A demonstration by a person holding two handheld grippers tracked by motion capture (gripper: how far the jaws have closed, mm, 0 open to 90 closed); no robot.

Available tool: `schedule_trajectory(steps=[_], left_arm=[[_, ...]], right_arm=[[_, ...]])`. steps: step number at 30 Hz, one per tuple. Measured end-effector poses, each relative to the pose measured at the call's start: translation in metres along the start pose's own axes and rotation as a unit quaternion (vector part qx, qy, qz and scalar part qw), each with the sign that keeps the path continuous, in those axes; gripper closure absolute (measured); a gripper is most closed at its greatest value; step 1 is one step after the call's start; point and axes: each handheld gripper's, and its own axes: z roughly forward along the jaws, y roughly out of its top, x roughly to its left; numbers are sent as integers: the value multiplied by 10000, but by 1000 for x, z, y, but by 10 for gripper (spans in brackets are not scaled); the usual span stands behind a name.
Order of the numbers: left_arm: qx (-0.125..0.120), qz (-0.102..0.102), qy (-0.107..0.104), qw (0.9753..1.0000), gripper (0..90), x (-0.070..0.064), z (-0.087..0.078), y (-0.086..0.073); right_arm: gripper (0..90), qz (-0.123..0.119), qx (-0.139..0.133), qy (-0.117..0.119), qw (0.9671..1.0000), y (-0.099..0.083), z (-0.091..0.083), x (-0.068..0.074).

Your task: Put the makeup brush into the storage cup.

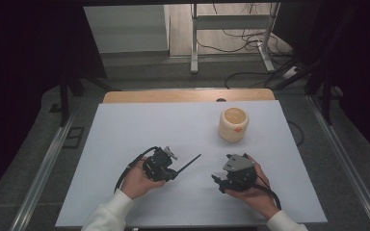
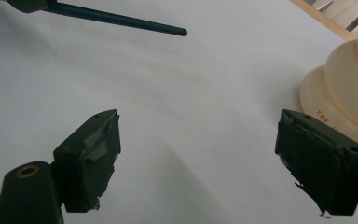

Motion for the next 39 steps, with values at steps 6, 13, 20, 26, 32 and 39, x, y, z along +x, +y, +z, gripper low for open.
schedule_trajectory(steps=[6, 13, 20, 26, 32, 39], left_arm=[[-9, 10, -33, 10000, 842, 0, 0, 0], [-28, 30, -53, 10000, 842, -1, -1, 0], [-27, 60, -93, 9999, 842, -2, -1, 0], [-5, 68, -101, 9999, 842, -3, -1, 1], [2, 112, -120, 9999, 842, -4, 0, 1], [31, 141, -142, 9998, 842, -6, 2, 2]], right_arm=[[147, -117, 31, 7, 9999, 6, 6, 3], [146, -202, 50, 19, 9998, 12, 10, 5], [147, -327, 64, 11, 9994, 18, 15, 8], [146, -451, 97, 45, 9989, 21, 19, 11], [154, -541, 128, 54, 9984, 23, 22, 13], [157, -608, 161, 75, 9980, 25, 25, 16]])
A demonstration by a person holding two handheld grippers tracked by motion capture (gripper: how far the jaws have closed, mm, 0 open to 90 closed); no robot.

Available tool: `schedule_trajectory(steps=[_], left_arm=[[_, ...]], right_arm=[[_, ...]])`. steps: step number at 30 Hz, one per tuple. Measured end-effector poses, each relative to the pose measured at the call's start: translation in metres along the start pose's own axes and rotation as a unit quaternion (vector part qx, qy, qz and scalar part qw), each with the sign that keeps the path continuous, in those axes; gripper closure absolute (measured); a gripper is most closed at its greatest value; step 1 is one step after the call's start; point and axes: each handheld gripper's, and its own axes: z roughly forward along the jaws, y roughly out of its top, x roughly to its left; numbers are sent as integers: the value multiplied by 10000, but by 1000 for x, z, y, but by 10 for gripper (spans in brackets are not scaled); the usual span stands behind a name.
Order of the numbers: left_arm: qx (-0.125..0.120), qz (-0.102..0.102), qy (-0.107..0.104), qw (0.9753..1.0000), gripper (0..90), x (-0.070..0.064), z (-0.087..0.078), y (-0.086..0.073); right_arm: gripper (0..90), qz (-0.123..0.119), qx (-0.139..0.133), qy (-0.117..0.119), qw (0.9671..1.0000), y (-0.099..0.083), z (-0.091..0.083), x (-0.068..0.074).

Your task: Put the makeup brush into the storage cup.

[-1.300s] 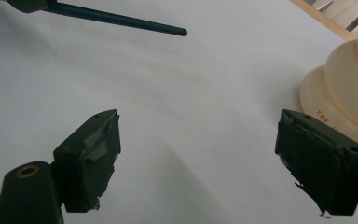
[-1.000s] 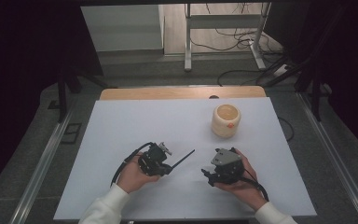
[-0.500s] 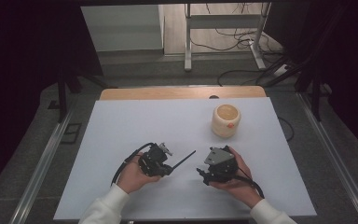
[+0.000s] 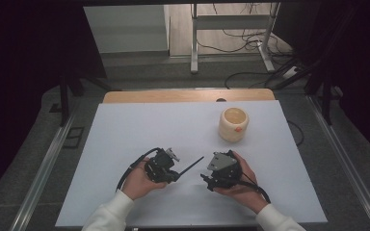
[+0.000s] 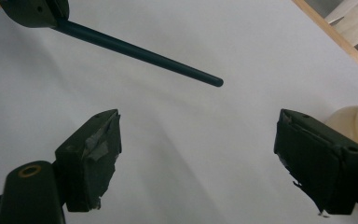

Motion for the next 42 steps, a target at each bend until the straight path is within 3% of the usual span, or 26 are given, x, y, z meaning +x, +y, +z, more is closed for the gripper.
schedule_trajectory(steps=[20, 30, 42], left_arm=[[172, 226, -56, 9996, 842, -6, 5, 7], [219, 285, -69, 9993, 842, -7, 6, 11], [340, 427, -50, 9985, 842, -10, 5, 22]], right_arm=[[213, -394, 64, -26, 9992, 7, 7, 9], [220, -396, 62, -44, 9992, 8, 8, 9], [360, -769, 21, -140, 9969, 12, 9, 14]])
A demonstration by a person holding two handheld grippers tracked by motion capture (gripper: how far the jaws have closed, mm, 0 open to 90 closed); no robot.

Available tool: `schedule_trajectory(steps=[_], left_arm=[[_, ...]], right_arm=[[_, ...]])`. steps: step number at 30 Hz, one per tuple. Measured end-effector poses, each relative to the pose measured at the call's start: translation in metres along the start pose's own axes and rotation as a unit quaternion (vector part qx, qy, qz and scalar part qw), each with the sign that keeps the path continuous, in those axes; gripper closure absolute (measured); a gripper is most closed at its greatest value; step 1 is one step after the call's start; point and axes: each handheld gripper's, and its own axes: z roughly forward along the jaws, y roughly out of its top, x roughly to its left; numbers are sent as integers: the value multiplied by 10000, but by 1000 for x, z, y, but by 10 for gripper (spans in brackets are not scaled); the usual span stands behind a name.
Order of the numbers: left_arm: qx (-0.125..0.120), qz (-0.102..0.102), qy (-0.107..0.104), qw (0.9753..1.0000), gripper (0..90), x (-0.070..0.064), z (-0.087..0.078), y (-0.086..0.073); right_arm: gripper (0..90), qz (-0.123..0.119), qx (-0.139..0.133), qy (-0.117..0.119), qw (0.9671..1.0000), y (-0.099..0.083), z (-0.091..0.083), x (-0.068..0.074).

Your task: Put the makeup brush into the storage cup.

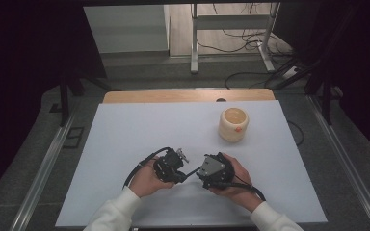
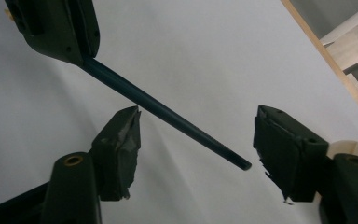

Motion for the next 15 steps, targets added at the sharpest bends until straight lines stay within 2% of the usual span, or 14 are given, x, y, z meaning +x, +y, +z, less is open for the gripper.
schedule_trajectory(steps=[2, 4, 8, 10, 11, 14, 15], left_arm=[[-2, -15, 8, 10000, 842, 0, 0, 1], [17, -9, -17, 10000, 842, 0, -1, 2], [17, 29, -37, 10000, 842, -1, -1, 4], [41, 56, -21, 10000, 842, -2, -1, 4], [-64, -38, -42, 10000, 842, -3, -2, 5], [-113, -24, -23, 9999, 841, -4, -4, 5], [-190, 62, 30, 9998, 839, -3, -8, 5]], right_arm=[[377, -39, 18, 12, 10000, 0, 0, 1], [435, -206, 15, 2, 9998, 1, 2, 3], [532, -357, 65, 67, 9993, 2, 4, 7], [551, -411, 99, 63, 9991, 2, 5, 7], [588, -523, 154, 49, 9985, 2, 6, 8], [625, -616, 195, 40, 9979, 3, 6, 9], [671, -720, 180, 57, 9972, 2, 7, 11]])
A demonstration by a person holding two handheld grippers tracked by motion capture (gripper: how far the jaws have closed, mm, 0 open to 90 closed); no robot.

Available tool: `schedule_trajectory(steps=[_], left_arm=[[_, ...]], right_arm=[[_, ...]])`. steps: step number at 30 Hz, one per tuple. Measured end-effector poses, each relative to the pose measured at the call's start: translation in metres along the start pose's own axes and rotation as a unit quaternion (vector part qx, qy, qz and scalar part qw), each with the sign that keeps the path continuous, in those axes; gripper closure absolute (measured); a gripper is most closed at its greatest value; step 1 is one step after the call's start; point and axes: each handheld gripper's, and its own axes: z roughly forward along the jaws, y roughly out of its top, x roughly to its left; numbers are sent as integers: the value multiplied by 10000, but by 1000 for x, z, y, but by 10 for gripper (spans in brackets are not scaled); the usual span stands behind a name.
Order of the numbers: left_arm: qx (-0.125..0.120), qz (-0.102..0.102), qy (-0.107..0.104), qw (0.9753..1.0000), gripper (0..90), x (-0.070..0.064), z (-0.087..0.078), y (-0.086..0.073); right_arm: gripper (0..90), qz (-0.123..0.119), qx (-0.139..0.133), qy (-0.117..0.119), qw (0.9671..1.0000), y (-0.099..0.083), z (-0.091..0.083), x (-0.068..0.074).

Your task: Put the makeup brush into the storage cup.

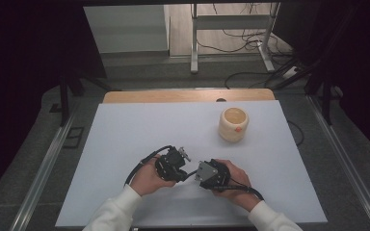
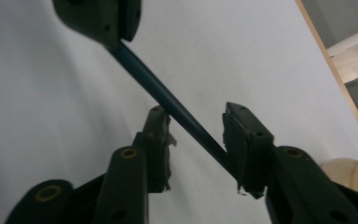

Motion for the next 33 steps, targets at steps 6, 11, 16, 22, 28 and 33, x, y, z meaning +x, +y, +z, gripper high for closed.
schedule_trajectory(steps=[6, 11, 16, 22, 28, 33], left_arm=[[-434, -71, 102, 9990, 790, 5, -10, -2], [-772, -77, 177, 9968, 716, 10, -16, -3], [-1151, -194, 546, 9917, 518, 10, -22, -3], [-1557, -480, 689, 9842, 337, 13, -35, -11], [-1920, -650, 874, 9753, 243, 15, -48, -33], [-2081, -801, 914, 9705, 198, 18, -54, -54]], right_arm=[[815, -237, -13, 87, 9997, 2, -2, 4], [850, -411, -33, 111, 9991, 4, -6, 3], [852, -152, -107, 161, 9997, 2, -7, 1], [852, -51, -90, 182, 9998, 0, -9, -4], [852, 220, -167, 220, 9994, -2, -11, -9], [852, 460, -223, 246, 9984, -3, -13, -14]])
